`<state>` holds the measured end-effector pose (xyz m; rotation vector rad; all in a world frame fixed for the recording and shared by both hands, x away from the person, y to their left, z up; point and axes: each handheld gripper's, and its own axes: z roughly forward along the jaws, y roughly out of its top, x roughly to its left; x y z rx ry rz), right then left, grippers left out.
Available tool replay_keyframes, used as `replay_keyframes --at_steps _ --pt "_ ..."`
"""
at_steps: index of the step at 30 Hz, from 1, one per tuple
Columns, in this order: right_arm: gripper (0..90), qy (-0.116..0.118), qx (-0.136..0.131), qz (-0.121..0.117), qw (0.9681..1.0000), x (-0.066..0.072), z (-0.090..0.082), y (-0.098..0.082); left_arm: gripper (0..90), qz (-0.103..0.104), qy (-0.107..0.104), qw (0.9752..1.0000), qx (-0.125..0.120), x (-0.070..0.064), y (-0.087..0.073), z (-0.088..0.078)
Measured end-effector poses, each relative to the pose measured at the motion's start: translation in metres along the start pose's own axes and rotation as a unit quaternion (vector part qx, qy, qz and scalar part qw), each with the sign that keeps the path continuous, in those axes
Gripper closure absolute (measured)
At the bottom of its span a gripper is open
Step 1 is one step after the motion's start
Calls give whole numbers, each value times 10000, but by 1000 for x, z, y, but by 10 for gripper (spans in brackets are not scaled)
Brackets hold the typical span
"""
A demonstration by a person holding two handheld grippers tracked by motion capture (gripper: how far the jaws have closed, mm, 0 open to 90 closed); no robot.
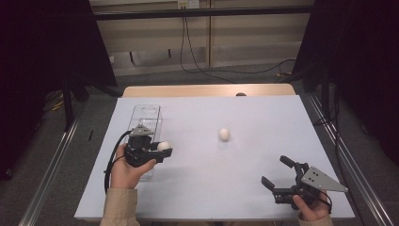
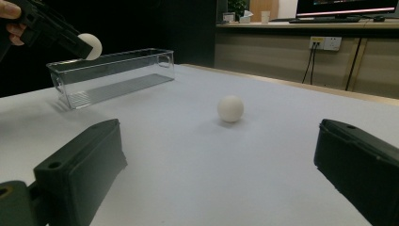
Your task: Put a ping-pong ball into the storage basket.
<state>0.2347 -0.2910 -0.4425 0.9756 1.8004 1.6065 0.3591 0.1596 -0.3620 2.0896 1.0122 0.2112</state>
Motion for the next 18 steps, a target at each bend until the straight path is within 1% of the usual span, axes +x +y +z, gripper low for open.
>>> replay_keyframes --at_steps 4,7,8,12,18 --pt "12 4 1 -5 10000 0 0 0 510 22 0 10000 -2 0 1 -2" --pt "12 8 -2 -4 10000 0 0 0 510 -17 16 10000 -37 0 1 -2" --pt "13 13 -5 -4 10000 0 0 0 510 6 25 10000 -24 1 2 -2" --pt "13 14 -5 -3 10000 0 0 0 510 -54 61 10000 -51 3 2 -3" --pt "13 11 -8 -2 10000 0 0 0 510 -19 136 9999 -35 6 1 -3"
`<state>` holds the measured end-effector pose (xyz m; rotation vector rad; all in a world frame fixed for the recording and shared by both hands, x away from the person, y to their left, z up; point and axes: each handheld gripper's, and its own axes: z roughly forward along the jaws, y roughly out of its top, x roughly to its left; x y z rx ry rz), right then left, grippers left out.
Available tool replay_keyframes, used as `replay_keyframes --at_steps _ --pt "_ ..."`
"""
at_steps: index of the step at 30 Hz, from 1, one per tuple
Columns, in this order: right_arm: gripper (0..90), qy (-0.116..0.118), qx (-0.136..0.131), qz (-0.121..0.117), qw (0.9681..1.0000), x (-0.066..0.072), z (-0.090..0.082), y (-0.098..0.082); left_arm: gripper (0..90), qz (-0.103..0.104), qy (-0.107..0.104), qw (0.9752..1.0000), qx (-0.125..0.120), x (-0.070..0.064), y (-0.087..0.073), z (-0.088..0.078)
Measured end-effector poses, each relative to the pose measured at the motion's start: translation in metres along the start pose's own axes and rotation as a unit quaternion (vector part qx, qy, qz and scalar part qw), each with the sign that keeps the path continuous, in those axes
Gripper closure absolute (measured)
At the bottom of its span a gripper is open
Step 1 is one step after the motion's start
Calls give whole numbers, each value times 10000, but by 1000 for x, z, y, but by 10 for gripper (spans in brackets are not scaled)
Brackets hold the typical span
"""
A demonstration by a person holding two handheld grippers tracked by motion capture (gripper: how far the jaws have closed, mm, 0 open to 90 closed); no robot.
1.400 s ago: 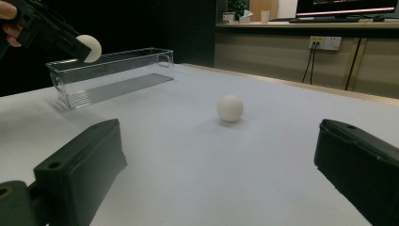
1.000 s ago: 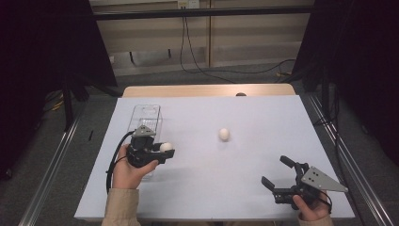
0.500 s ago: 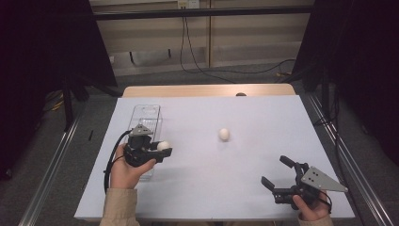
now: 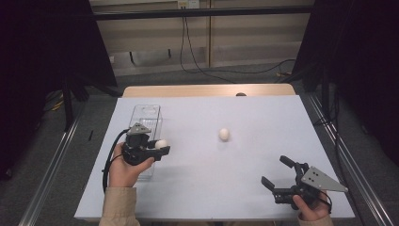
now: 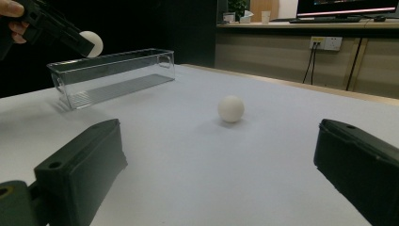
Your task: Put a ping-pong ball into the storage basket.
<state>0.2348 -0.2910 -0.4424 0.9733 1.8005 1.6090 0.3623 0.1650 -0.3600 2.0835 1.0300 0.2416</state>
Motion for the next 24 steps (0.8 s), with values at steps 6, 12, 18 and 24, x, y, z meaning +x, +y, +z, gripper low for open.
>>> replay_keyframes --at_steps 6,12,18,24 --pt "13 2 0 0 10000 0 0 0 510 -30 64 10000 3 2 0 0" --pt "13 -3 -2 2 10000 0 0 0 510 -1 108 9999 2 4 1 -3" --pt "13 3 -2 2 10000 0 0 0 510 -62 147 9999 -63 7 1 -4" --pt "13 2 -2 -1 10000 0 0 0 510 -87 210 9997 -106 10 1 -7"
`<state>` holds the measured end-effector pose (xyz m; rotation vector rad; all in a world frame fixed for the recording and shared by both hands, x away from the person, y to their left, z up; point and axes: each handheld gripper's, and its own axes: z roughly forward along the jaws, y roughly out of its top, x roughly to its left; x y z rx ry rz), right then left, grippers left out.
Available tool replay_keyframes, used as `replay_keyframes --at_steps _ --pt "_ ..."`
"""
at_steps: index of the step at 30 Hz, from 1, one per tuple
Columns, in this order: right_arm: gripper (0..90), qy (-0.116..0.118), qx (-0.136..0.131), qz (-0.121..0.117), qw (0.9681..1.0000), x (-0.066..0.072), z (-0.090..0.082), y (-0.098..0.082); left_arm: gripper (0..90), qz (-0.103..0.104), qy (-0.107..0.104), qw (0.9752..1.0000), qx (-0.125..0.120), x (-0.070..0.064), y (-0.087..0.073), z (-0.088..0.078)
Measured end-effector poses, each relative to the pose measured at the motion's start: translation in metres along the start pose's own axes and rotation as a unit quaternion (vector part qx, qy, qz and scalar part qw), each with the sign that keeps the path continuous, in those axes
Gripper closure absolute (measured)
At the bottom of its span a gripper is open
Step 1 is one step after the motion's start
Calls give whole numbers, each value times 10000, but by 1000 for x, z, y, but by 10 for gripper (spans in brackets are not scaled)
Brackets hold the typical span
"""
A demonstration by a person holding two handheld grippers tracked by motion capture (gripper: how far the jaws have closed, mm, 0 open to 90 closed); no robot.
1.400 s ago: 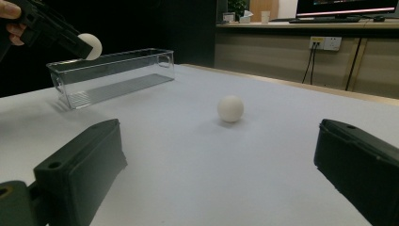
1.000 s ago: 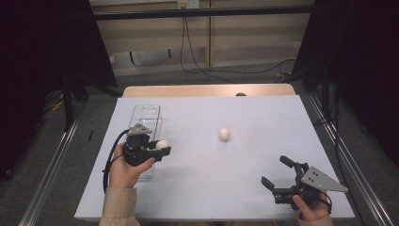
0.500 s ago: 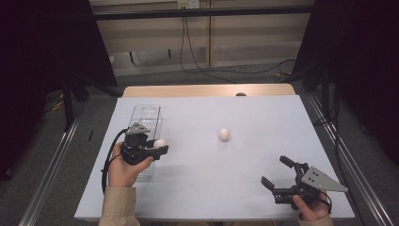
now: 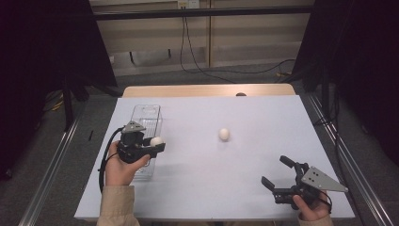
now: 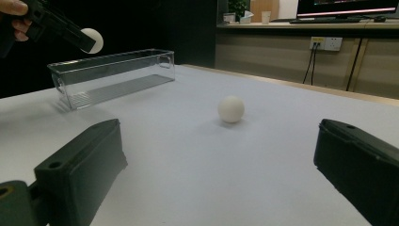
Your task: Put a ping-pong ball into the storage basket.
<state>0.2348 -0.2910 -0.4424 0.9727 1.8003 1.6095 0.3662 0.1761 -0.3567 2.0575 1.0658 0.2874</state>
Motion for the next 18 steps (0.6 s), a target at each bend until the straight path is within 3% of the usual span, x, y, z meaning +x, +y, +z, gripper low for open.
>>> replay_keyframes --at_steps 18 --pt "13 -1 -5 -3 10000 0 0 0 510 -81 119 9999 -94 7 0 -5"
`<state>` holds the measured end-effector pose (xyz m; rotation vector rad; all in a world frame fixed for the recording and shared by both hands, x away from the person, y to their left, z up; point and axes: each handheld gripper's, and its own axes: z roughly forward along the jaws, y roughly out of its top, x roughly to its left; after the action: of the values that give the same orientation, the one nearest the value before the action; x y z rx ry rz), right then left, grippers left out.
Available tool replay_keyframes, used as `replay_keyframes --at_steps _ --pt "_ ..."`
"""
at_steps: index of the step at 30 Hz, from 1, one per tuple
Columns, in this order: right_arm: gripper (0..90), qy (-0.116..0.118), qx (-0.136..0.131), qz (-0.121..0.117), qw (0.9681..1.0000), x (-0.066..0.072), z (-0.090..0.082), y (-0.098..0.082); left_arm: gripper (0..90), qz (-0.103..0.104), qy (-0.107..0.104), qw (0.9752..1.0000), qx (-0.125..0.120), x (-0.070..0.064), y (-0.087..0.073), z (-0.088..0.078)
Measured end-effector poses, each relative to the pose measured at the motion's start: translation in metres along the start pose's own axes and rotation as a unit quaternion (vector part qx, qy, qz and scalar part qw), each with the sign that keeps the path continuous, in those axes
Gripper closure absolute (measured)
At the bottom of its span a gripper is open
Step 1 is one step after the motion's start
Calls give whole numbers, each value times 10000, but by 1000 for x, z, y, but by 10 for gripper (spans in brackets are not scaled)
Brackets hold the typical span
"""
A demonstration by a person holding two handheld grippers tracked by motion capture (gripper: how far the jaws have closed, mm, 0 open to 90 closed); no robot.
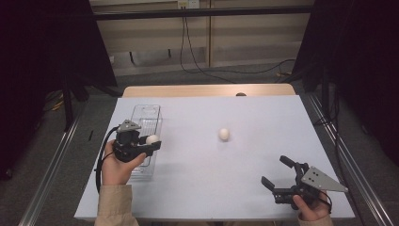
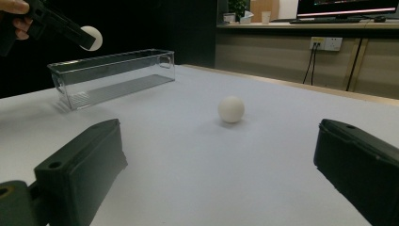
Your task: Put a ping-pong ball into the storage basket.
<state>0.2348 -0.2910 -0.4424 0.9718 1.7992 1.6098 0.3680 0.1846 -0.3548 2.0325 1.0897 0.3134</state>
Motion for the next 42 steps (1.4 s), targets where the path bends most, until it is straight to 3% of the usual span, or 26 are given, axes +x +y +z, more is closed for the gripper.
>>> replay_keyframes --at_steps 42 --pt "13 3 -4 6 10000 0 0 0 510 -100 237 9996 -84 11 1 -3"
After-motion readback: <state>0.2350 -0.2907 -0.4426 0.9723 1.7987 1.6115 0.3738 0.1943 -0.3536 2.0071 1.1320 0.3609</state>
